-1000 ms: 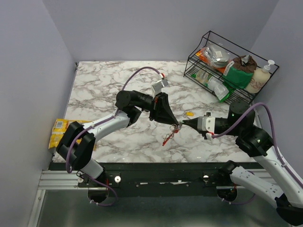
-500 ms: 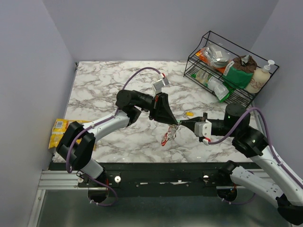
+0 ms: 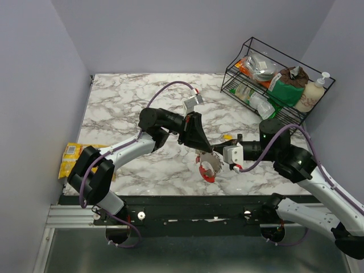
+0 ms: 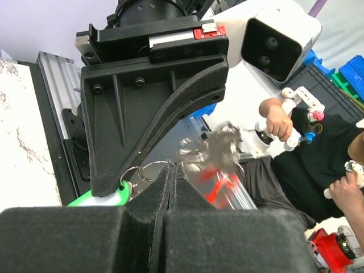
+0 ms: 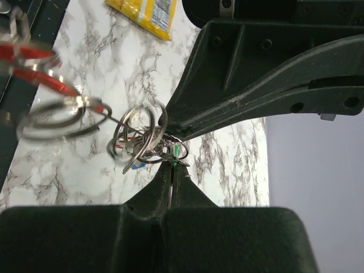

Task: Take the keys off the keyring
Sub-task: Remove the key from the keyring.

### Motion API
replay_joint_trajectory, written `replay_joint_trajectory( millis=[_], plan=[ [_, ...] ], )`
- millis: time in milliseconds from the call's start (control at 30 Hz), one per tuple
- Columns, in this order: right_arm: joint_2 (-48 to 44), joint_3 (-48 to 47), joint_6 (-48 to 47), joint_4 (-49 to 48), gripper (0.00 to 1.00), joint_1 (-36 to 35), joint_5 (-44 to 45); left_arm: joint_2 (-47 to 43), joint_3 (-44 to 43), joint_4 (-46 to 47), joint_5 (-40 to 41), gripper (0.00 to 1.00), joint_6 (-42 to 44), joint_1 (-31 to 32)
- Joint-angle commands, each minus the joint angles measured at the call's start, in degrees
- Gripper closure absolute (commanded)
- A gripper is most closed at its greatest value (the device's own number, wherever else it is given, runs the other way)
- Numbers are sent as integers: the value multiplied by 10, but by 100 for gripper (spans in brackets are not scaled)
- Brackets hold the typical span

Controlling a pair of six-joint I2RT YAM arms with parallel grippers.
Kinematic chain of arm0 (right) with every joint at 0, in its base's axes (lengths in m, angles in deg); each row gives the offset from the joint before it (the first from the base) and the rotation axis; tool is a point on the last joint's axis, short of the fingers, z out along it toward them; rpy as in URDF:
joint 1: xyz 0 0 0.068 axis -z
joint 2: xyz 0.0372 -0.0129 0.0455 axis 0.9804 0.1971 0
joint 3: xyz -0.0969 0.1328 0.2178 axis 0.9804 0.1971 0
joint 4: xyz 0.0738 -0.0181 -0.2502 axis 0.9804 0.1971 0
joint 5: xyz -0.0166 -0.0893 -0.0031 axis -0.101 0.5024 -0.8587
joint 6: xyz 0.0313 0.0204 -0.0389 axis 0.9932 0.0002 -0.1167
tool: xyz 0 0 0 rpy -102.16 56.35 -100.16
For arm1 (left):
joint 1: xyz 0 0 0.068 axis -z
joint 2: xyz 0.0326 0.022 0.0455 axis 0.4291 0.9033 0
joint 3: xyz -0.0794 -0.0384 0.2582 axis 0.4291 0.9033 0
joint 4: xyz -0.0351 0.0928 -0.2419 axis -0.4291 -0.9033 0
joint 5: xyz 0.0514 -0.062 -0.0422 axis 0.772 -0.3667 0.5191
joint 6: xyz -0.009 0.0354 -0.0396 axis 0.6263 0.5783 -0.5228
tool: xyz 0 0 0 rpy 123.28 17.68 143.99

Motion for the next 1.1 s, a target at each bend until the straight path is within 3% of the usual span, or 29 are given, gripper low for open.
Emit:
replay_joint_trajectory(
  millis=[0,133,400,533,633,700,833,933,967,1067],
  plan=[
    [0,45,-4,71,99,-1,100,-42,-9,255,39,100,-11,7],
    [-18,55,-2,57,99,0,157,-44,-12,255,36,100,-11,7],
    [-34,15,15,57,99,15,177,-48,-6,252,34,100,-3,7],
    [-34,-2,12,68,99,15,182,-47,-3,204,30,100,36,6],
    [-34,-13,11,74,99,15,181,-48,1,137,31,90,92,5],
    [-34,-18,10,79,99,15,177,-48,3,78,34,79,123,4],
    [-38,-29,13,86,99,15,169,-52,6,-34,50,71,231,1],
    [-37,-42,16,95,99,15,169,-59,-11,-204,84,65,323,1],
    [-36,-46,18,95,99,15,174,-60,-19,-321,96,63,399,0],
    [-30,-55,22,96,99,15,184,-60,-56,-482,140,63,528,2]
  ],
)
